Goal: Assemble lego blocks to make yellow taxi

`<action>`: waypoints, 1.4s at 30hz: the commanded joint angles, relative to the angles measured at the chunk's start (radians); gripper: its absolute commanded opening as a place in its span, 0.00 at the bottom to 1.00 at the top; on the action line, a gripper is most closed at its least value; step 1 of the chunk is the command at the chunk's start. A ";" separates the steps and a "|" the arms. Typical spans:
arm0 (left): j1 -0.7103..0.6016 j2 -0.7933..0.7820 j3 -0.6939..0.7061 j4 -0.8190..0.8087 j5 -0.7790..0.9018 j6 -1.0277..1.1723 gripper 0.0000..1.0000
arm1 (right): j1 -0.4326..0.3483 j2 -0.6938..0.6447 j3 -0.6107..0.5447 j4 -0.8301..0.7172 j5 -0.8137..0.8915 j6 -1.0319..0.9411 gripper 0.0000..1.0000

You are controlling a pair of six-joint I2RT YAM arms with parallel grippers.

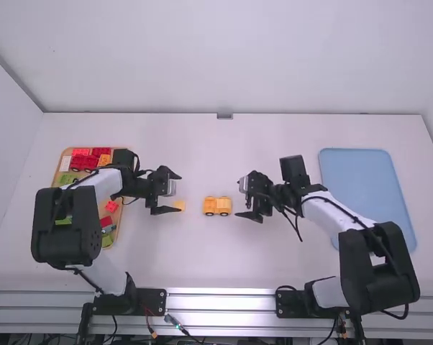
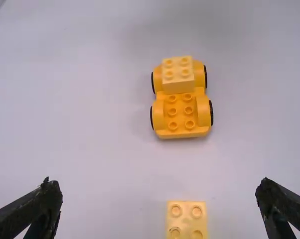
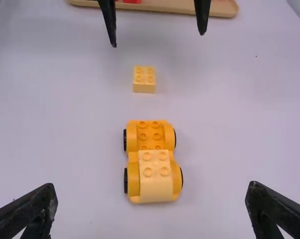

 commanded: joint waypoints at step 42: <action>0.011 0.285 0.103 -0.068 -0.073 0.117 0.80 | 0.045 0.008 -0.081 0.244 0.037 0.176 0.99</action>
